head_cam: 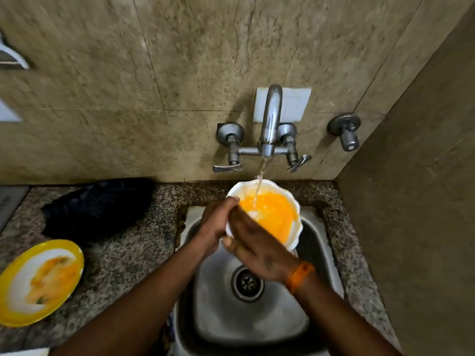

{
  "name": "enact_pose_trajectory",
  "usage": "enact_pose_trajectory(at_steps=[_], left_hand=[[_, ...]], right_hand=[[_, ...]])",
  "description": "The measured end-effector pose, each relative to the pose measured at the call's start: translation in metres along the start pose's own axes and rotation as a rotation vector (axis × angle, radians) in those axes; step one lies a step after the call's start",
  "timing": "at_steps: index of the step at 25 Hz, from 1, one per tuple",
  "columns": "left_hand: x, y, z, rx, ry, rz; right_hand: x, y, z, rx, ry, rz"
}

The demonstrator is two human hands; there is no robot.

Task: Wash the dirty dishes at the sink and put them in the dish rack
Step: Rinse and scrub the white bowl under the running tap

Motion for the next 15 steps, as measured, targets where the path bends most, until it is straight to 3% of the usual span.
enact_pose_trajectory(at_steps=[3,5,8,11,13,15], left_hand=[[0.024,0.001,0.001,0.006,-0.019,-0.079],[0.031,0.003,0.004,0.021,-0.014,-0.091],[0.024,0.005,0.006,0.16,-0.071,0.069],[0.001,-0.002,0.014,0.092,-0.286,0.166],[-0.011,-0.012,0.027,-0.04,-0.338,0.027],[-0.009,-0.016,0.032,-0.092,-0.385,-0.048]], right_hand=[[-0.002,-0.039,-0.019,0.154,-0.186,0.097],[0.015,-0.042,-0.053,0.238,-0.438,-0.064],[0.022,-0.033,-0.084,0.235,-0.578,-0.233],[0.003,-0.026,-0.058,0.14,-0.559,-0.38],[-0.019,-0.022,-0.041,0.096,-0.447,-0.405],[-0.029,-0.024,-0.042,0.166,-0.445,-0.325]])
Point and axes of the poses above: each hand's wrist, its own y-axis towards the middle knuckle, its own x-axis out of the back of the hand, z = x × y, the point moved 4 cm from there along y, towards the middle knuckle, and after that the axes turned 1 degree about y, right-handed, at the moved point
